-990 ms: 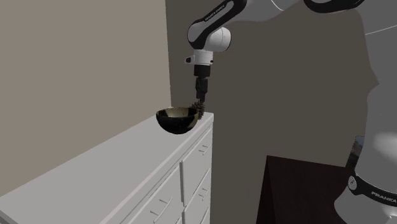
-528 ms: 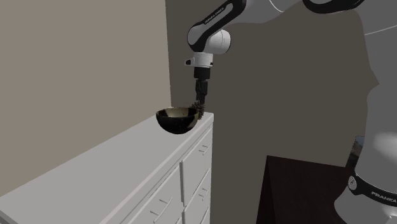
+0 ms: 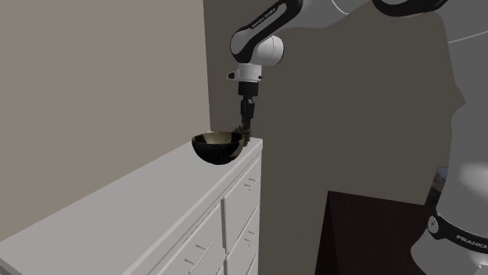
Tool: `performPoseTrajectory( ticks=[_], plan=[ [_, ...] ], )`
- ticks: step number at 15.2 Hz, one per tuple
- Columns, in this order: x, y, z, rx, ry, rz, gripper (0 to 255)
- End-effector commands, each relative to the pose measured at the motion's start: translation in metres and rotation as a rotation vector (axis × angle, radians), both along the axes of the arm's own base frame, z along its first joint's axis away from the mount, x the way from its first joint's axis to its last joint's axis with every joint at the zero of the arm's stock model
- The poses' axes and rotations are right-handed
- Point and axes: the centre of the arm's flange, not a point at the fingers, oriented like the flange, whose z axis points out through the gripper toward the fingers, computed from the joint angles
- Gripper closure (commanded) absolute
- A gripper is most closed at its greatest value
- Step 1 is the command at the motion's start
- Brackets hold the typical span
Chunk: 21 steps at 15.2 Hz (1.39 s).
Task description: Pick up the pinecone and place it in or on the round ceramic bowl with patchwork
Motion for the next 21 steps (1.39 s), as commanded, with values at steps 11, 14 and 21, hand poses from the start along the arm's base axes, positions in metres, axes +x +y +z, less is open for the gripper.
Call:
performPoseTrajectory(
  ticks=[11, 14, 21],
  plan=[
    [0.0, 0.001, 0.034, 0.001, 0.003, 0.001, 255],
    [0.0, 0.001, 0.05, 0.001, 0.003, 0.001, 255],
    [0.0, 0.001, 0.087, 0.001, 0.003, 0.001, 255]
  ],
)
